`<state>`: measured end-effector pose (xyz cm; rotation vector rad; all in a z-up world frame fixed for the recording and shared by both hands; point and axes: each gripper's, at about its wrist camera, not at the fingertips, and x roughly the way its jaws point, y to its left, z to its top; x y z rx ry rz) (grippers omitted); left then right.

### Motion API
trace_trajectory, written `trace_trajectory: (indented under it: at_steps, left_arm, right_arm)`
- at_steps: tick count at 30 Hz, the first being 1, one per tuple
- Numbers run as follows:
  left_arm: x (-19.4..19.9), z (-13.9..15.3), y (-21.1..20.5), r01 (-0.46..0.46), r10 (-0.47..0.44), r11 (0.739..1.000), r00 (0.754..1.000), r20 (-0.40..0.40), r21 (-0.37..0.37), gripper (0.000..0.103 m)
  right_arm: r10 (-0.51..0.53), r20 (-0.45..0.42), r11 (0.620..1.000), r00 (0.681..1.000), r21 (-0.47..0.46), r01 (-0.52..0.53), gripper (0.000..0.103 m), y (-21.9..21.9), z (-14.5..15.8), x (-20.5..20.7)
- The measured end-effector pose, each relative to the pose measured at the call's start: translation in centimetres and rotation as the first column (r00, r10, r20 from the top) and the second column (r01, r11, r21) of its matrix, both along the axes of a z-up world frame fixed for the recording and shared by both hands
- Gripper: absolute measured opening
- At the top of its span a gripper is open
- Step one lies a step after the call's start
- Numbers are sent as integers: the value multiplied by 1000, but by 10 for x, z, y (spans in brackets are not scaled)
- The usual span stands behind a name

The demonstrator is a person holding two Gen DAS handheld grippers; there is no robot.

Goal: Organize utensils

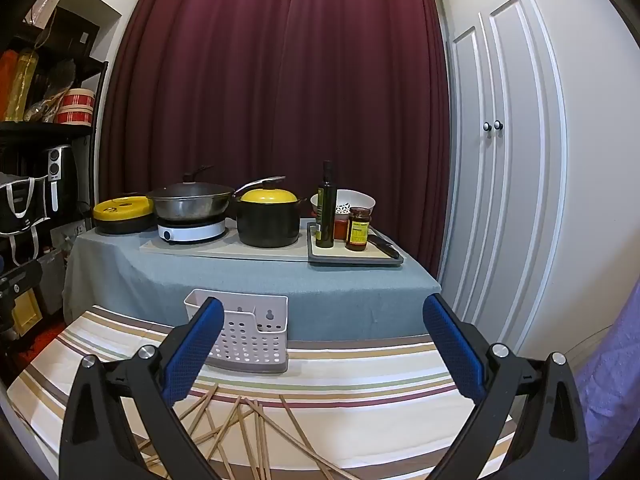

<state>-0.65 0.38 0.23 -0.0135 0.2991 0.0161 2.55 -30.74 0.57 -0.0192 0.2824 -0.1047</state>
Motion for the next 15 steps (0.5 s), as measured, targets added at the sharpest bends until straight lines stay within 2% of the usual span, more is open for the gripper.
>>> trace_trajectory:
  at_steps: [15]
  left_arm:
    - [0, -1, -1, 0, 0, 1000, 1000, 0, 0, 99]
  right_arm:
    - [1, 0, 1000, 1000, -3, -1, 97, 0, -5, -1]
